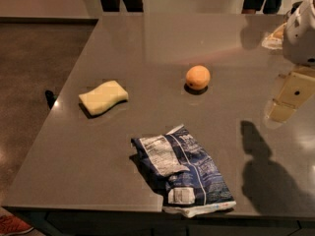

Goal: Pick blue chip bag

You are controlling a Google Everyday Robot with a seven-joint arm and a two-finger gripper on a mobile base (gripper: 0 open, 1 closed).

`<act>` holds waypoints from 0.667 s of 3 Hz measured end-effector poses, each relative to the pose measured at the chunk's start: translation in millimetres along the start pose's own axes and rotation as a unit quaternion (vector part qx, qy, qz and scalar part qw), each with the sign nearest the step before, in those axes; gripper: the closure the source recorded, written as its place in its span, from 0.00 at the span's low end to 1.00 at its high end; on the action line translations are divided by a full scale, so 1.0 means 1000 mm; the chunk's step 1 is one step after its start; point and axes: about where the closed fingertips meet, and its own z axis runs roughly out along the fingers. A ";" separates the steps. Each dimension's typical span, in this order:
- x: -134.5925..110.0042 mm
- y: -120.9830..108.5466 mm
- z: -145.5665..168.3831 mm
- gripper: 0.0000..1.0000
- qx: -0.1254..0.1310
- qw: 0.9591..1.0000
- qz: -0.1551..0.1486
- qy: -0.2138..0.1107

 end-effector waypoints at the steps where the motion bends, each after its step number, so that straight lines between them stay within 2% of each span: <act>1: 0.000 0.001 0.001 0.00 -0.001 1.000 -0.001 -0.003; 2: 0.000 0.009 0.007 0.00 -0.009 1.000 -0.009 -0.026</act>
Offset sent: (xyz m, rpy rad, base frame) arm -0.0126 0.0045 -0.0237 0.0970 0.0186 0.0701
